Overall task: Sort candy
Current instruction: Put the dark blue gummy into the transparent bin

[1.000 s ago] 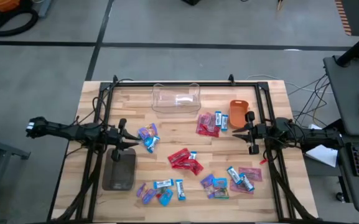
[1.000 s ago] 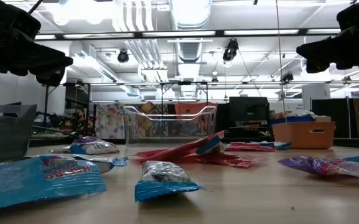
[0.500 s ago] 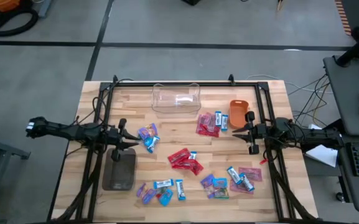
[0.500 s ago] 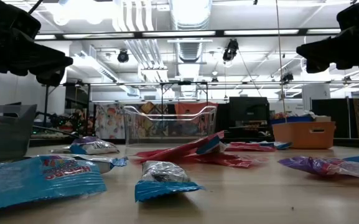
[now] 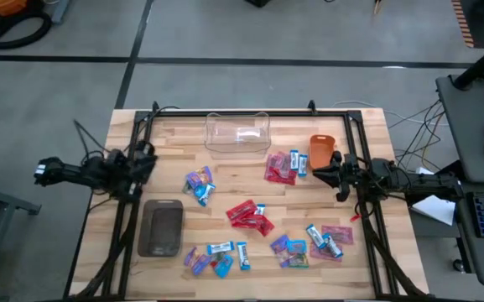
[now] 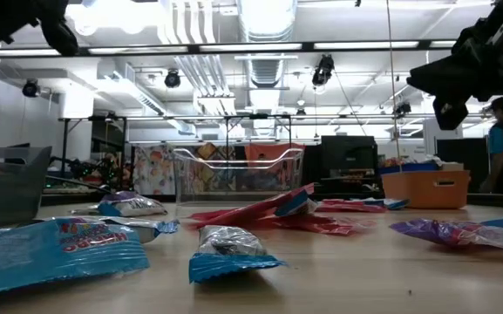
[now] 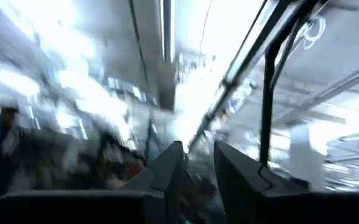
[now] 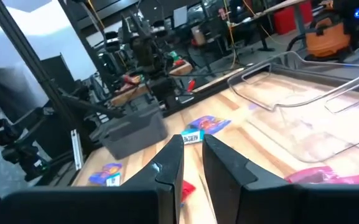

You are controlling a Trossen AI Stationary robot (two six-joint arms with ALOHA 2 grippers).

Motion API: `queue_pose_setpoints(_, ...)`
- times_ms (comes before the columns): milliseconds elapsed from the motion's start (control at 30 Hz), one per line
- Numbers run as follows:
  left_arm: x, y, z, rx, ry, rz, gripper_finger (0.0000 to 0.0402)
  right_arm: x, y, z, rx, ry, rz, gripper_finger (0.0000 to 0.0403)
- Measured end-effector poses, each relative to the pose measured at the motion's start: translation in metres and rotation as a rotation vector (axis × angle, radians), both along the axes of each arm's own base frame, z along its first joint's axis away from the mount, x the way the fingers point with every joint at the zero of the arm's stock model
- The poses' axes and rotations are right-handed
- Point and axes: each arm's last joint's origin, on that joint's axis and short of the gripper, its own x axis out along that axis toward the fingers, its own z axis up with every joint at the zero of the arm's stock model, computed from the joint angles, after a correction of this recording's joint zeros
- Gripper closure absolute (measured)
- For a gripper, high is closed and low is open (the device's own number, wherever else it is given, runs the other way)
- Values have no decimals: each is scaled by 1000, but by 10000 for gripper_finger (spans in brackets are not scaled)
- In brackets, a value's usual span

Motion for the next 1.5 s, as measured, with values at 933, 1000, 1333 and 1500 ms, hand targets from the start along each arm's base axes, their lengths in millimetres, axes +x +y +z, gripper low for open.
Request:
queue_pose_setpoints(933,78,-8,-10,-178,1516,255,326,13,-8,19,-8,75,-249,351)
queue_pose_setpoints(1000,87,-10,-18,-151,1574,255,324,17,-8,18,-10,112,-249,351)
queue_pose_setpoints(1333,118,-6,-39,-104,1694,322,237,31,-9,11,-20,258,-247,351)
queue_pose_setpoints(1500,127,7,-48,-83,1727,365,195,33,-9,14,-18,255,-247,351)
